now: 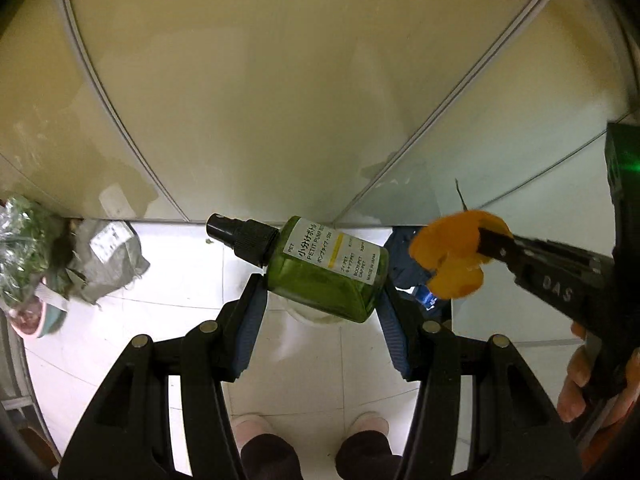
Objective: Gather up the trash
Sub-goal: 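Open the right gripper over the bin while the left gripper drops the bottle in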
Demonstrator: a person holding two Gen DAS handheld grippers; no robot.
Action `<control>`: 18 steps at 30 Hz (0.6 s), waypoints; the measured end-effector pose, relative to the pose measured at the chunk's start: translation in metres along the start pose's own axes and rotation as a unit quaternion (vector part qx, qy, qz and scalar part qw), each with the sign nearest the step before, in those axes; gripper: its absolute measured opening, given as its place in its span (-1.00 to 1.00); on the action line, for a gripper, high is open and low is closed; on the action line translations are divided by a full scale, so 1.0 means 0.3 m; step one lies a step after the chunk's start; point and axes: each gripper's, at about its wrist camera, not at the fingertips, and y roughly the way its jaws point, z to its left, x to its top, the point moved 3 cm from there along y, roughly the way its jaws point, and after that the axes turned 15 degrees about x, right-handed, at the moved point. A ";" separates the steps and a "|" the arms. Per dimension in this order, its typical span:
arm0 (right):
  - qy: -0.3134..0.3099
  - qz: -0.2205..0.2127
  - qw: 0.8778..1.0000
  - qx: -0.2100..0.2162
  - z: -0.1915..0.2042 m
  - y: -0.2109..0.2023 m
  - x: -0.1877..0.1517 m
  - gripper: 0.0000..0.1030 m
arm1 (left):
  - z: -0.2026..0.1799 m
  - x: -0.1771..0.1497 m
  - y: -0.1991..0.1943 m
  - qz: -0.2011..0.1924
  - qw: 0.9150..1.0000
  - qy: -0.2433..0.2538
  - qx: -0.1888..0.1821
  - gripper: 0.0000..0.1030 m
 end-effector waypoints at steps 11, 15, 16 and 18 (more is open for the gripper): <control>0.022 -0.011 1.000 0.017 -0.073 0.032 0.045 -0.08 | -0.106 0.013 0.163 0.016 0.999 0.026 -0.019 0.05; 0.032 -0.020 0.999 0.003 -0.113 -0.001 0.041 -0.08 | -0.162 0.024 0.210 0.027 0.998 0.028 -0.041 0.05; 0.033 -0.022 0.999 0.000 -0.120 -0.004 0.042 -0.08 | -0.178 0.027 0.217 0.029 0.998 0.027 -0.044 0.07; 0.040 -0.027 0.999 -0.007 -0.137 -0.037 0.037 -0.08 | -0.198 0.029 0.240 0.036 0.998 0.031 -0.033 0.15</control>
